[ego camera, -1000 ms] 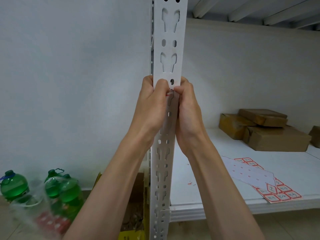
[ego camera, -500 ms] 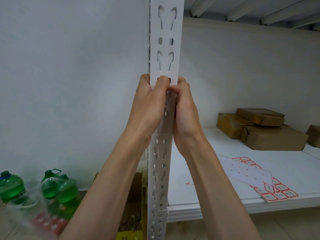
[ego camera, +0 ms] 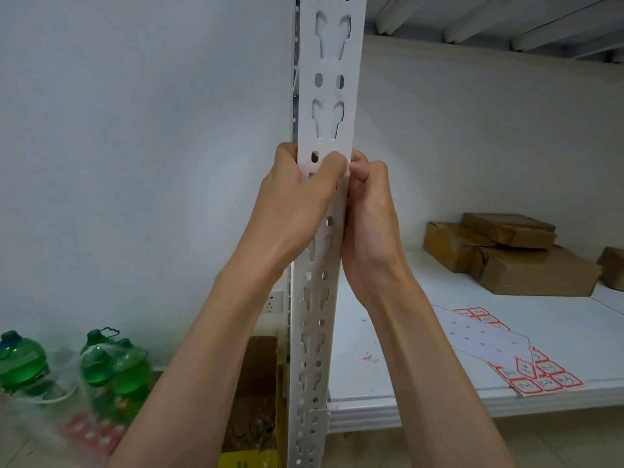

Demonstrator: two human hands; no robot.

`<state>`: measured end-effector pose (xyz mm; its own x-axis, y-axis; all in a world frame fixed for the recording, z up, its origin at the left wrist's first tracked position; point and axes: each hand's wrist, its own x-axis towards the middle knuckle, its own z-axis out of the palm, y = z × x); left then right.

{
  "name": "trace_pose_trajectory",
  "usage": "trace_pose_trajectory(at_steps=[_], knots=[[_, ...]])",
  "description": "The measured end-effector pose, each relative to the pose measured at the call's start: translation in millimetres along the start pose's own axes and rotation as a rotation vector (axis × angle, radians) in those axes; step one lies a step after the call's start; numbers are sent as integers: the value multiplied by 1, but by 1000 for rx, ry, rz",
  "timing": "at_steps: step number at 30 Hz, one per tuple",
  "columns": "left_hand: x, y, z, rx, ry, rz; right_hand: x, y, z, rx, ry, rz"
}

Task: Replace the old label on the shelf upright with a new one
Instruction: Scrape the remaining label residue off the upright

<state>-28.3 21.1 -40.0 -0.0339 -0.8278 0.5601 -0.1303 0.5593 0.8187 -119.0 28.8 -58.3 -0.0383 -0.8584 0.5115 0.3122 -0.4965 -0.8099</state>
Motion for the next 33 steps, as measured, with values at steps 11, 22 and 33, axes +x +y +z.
trace_pose_trajectory(at_steps=[11, 22, 33], knots=[[-4, -1, -19, 294, 106, 280, -5, -10, -19, -172, 23, -36], [-1, 1, -8, 383, 293, 343, -2, -1, -19, -169, 46, -18], [2, 0, -11, 394, 269, 347, -1, 2, -19, -192, 57, -20]])
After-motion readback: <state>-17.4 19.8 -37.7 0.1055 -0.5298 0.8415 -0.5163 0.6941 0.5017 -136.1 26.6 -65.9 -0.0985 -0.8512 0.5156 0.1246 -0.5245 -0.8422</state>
